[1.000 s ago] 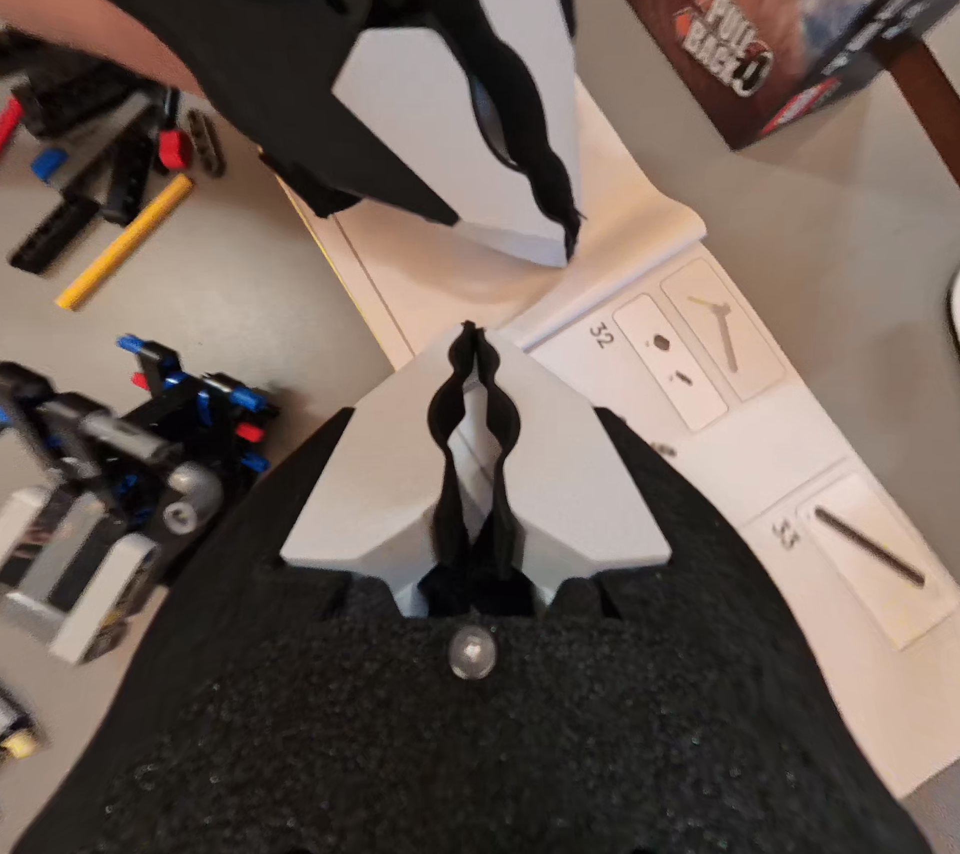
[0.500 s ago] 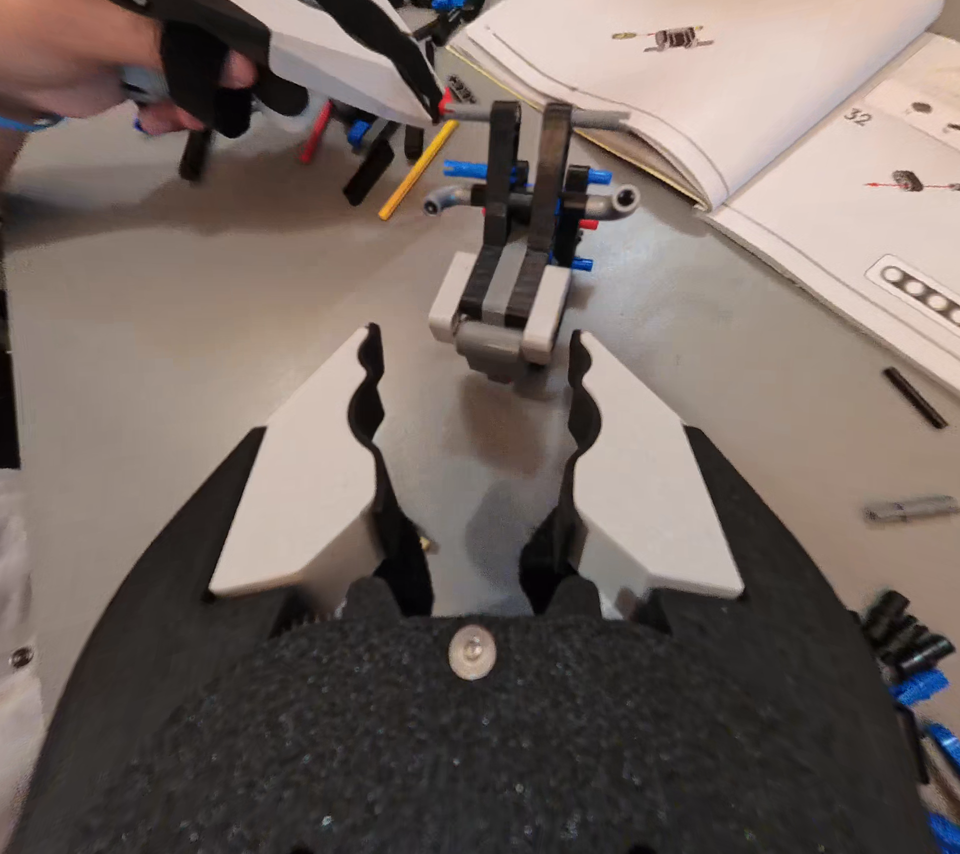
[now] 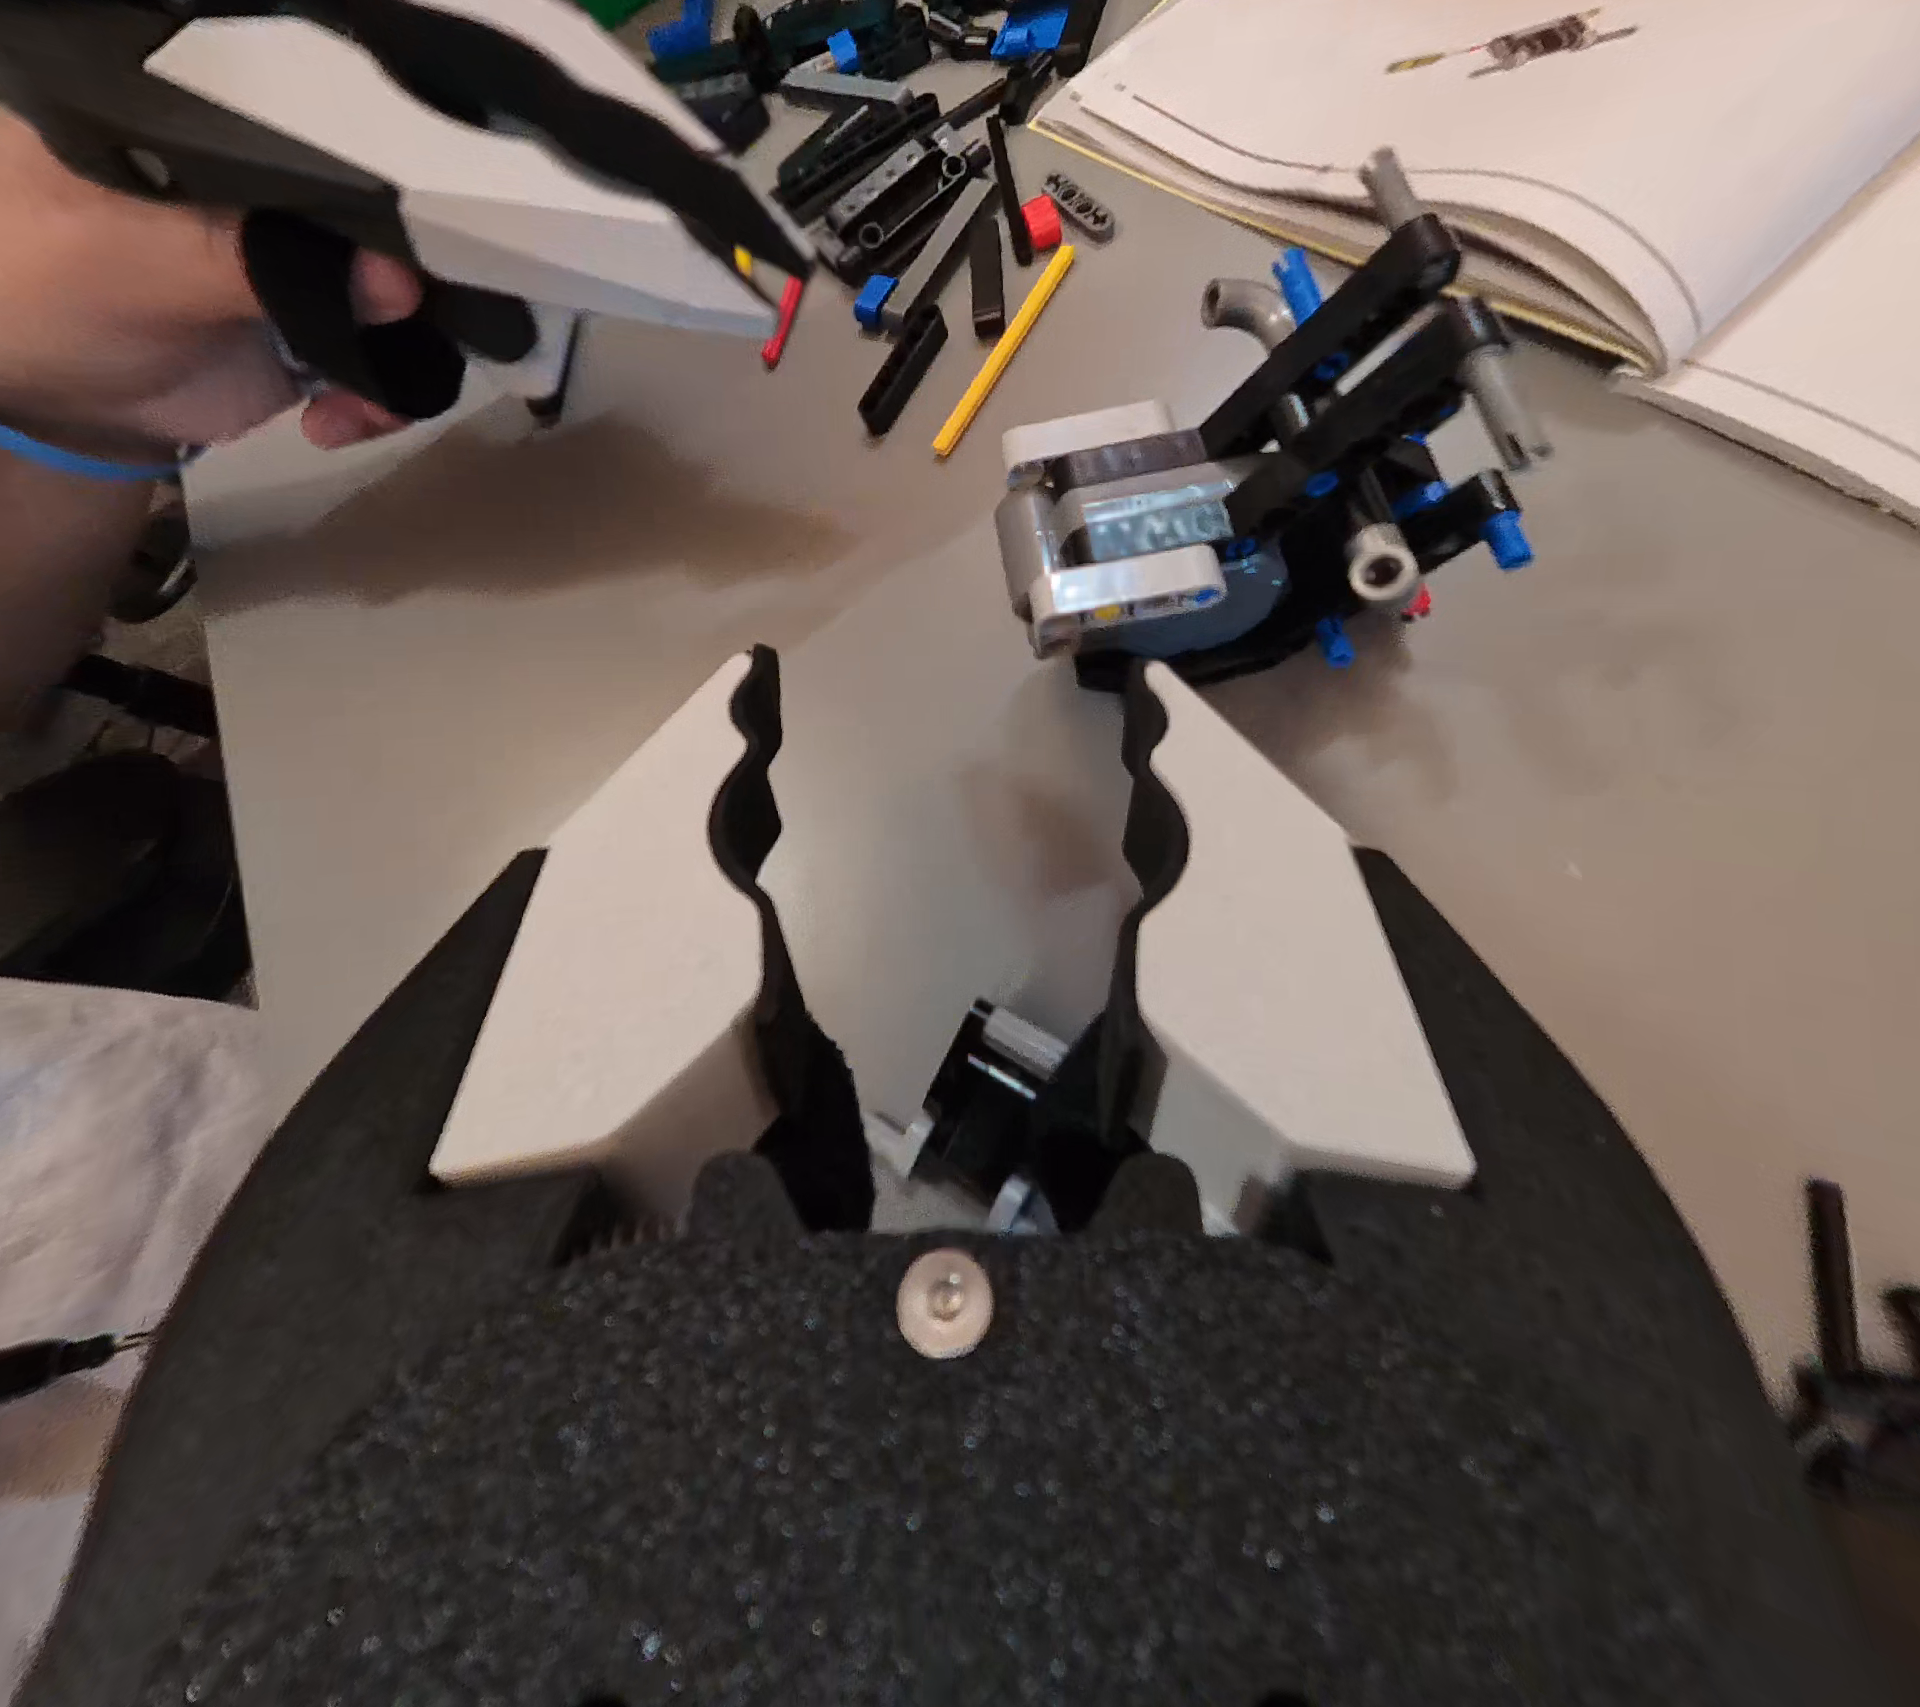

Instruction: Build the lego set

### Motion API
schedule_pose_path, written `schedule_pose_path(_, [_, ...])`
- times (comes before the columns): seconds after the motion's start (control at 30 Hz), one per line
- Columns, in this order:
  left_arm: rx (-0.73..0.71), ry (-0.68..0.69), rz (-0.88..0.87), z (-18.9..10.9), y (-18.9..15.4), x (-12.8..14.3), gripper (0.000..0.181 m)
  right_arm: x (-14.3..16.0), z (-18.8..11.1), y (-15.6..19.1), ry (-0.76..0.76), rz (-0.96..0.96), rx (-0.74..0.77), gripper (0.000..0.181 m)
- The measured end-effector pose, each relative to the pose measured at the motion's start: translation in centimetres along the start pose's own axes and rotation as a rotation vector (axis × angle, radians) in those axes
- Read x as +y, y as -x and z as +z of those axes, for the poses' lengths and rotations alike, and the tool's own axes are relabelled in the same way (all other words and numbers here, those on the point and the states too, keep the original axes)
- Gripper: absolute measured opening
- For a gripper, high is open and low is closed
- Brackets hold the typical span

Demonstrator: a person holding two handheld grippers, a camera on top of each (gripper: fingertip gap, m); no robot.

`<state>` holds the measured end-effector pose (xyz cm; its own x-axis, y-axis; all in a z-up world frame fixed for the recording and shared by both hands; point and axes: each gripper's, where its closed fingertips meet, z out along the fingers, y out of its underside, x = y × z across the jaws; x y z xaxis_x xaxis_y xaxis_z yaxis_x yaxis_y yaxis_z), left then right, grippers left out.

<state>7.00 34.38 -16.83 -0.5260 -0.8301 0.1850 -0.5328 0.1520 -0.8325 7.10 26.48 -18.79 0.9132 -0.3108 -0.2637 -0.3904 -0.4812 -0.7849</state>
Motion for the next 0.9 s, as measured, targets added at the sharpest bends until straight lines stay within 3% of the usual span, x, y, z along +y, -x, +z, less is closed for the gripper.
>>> schedule_pose_path(0.03, [0.015, -0.039, -0.014, -0.6, -0.7, 0.0, 0.016, -0.1, -0.7, 0.0, -0.027, 0.001, 0.004, 0.065])
schedule_pose_path(0.2, [0.055, -0.272, -0.041, -3.5, -3.8, -0.1, 0.027, -1.4, -7.4, -4.0, -0.315, -0.027, 0.214, 0.056])
schedule_pose_path(0.37, [0.021, -0.384, -0.036, -4.7, -4.0, -0.7, 0.027, -0.8, -11.8, -7.4, -0.437, -0.099, 0.438, 0.056])
schedule_pose_path(0.6, [0.072, -0.348, -0.058, -3.0, -4.5, -0.9, 0.025, 0.3, -12.4, -8.3, -0.371, 0.001, 0.447, 0.05])
schedule_pose_path(0.67, [0.057, -0.348, -0.037, -2.9, -4.6, -0.9, 0.025, 0.4, -14.1, -9.4, -0.369, 0.041, 0.463, 0.048])
schedule_pose_path(0.8, [-0.001, -0.384, 0.061, -3.4, -5.3, -1.0, 0.022, 3.2, -19.2, -14.6, -0.158, 0.0, 0.671, 0.049])
schedule_pose_path(0.9, [-0.004, -0.386, 0.085, -3.4, -5.5, -1.0, 0.022, 6.0, -20.8, -15.7, -0.077, 0.06, 0.66, 0.044])
